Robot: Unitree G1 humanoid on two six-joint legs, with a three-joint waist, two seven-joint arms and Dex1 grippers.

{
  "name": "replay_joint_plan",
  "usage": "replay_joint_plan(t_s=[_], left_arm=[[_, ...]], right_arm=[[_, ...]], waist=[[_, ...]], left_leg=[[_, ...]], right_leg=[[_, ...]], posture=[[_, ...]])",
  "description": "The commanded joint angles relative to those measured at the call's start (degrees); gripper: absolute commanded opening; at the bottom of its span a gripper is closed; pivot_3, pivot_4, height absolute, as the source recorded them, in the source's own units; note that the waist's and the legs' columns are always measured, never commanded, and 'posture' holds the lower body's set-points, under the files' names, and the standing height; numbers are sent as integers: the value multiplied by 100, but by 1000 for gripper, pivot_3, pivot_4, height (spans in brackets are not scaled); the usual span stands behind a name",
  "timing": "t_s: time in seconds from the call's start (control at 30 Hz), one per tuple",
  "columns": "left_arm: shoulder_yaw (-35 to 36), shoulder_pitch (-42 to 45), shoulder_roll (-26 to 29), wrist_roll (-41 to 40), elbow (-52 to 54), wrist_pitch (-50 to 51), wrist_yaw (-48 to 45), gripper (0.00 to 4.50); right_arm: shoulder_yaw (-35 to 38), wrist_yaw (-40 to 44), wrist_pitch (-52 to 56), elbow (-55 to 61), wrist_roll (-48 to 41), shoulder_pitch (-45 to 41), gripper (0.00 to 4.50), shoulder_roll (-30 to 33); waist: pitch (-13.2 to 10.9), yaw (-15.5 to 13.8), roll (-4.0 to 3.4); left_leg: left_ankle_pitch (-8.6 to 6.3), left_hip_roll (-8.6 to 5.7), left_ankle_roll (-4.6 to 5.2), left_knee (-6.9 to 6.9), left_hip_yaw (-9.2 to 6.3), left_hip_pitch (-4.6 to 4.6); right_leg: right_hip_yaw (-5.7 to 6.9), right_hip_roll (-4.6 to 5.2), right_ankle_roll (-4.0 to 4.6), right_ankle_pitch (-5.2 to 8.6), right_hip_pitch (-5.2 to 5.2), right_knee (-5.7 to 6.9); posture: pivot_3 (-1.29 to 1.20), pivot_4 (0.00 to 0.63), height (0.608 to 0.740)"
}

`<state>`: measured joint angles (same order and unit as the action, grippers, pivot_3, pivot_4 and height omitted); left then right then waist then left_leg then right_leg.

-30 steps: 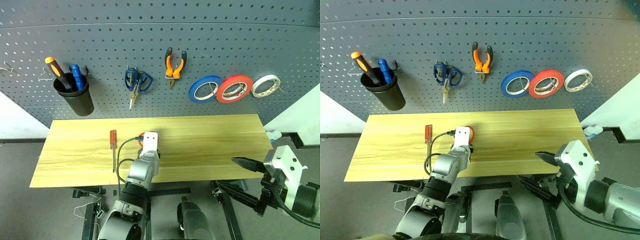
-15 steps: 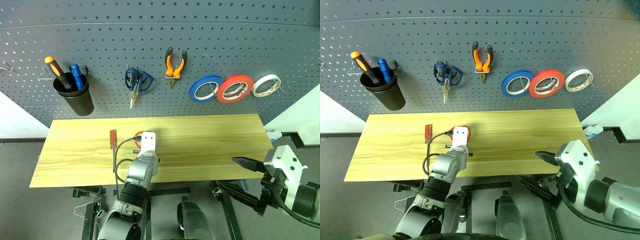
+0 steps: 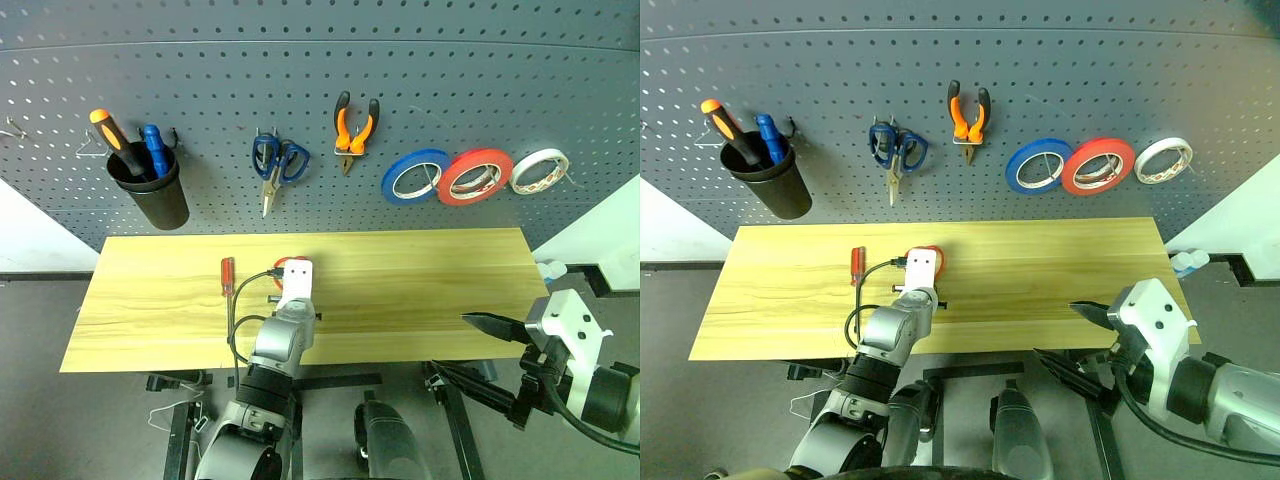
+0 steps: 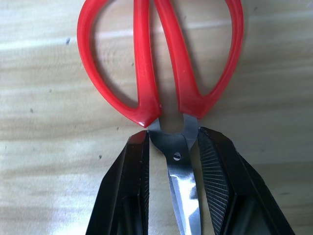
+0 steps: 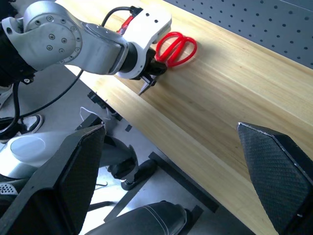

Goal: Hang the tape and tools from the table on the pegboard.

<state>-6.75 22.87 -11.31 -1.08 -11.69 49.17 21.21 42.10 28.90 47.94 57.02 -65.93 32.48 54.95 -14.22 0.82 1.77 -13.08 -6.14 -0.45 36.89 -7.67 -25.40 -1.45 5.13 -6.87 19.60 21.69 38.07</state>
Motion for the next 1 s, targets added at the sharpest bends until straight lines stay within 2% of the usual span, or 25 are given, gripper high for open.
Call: replay_joint_plan(t_s=[0.03,0.33,0.63,1.0], left_arm=[[-472,-737,-228,162,363,-67,-114,1091],[-796,-810,-14,467,530,-432,-485,1091],[-1429,-1088,403,679,1037,-930,-703,1091],[-1634,-1071,567,871,1061,-1529,-909,1091]], right_arm=[[35,37,-68,23,24,13,4500,-33],[-58,38,-70,-1,90,-49,4500,-24],[-178,69,-78,-88,199,-226,4500,-6],[-147,86,-75,-49,272,-174,4500,-93]], waist=[[-5,0,2],[-7,0,1],[-7,-31,-10],[-6,-3,-14]], left_leg=[[0,0,0,0,0,0],[0,-1,0,0,0,0],[0,-2,1,3,-4,0],[-1,-5,2,1,-3,0]], right_leg=[[0,0,0,0,0,0],[0,1,0,0,0,0],[-3,5,1,0,1,1],[-2,9,-2,-2,-2,-1]], posture=[[-180,274,740],[-175,267,740],[-166,257,740],[-169,255,740]])
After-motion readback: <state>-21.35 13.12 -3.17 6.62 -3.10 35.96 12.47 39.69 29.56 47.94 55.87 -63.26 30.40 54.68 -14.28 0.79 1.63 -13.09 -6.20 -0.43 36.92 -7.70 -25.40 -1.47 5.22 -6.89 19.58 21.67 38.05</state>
